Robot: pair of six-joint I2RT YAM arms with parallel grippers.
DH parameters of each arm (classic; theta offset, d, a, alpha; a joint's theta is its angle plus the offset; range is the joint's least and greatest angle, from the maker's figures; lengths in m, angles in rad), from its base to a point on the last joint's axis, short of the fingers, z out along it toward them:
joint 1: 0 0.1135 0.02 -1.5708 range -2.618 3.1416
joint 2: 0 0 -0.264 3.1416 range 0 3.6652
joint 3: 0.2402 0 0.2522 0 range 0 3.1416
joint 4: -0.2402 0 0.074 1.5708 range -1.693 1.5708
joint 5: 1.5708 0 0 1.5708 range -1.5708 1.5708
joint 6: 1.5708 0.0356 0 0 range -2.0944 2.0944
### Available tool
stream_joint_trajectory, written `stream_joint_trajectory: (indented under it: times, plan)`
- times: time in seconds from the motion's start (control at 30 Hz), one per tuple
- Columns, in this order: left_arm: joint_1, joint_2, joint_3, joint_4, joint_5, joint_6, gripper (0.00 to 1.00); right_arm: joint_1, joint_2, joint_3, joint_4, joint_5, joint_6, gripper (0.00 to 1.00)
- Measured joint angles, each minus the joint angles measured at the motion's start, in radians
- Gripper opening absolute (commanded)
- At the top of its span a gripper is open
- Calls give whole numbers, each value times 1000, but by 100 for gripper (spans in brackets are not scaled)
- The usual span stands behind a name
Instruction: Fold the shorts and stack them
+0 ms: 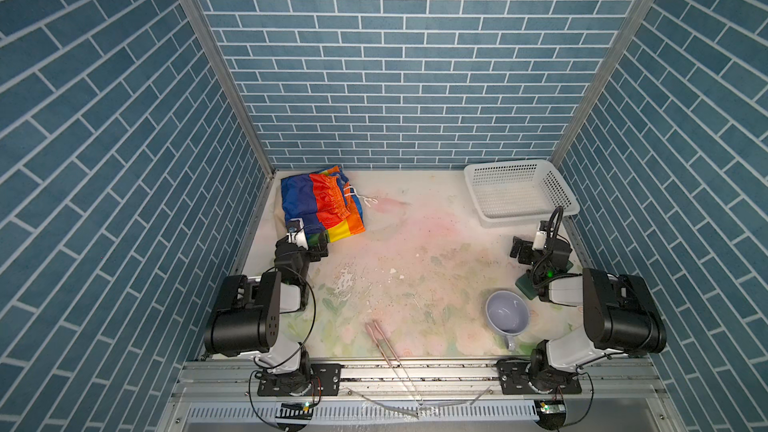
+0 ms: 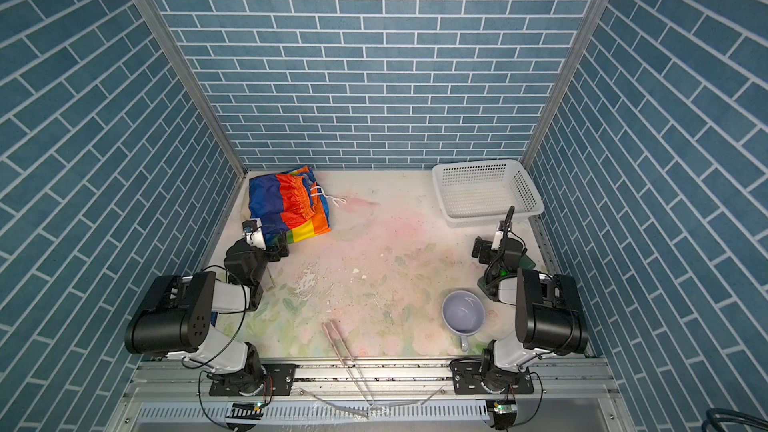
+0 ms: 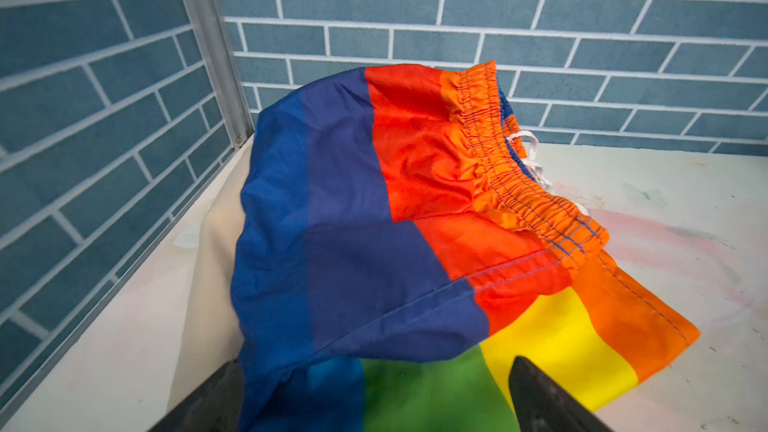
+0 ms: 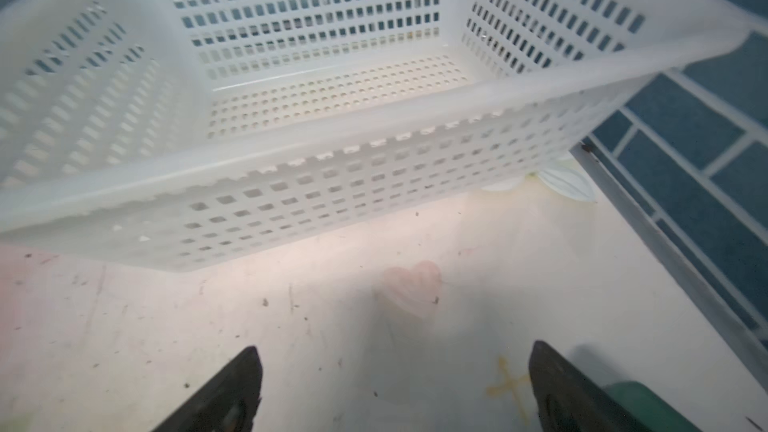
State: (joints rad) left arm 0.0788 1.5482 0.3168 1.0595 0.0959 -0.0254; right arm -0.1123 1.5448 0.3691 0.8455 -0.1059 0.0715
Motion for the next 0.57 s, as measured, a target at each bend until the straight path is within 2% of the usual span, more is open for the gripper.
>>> stream_joint_trajectory:
  times: [0.2, 0.37, 0.57]
  plan:
    - [-11, -2, 5, -55, 9, 24, 100, 5, 0, 0, 10, -60, 0, 99]
    - [-16, -2, 34, -113, 99, 69, 100, 6, 0, 0, 8, -71, 0, 99]
    - [-18, -2, 39, -128, 137, 87, 100, 14, 0, 0, 0, -71, -1, 99]
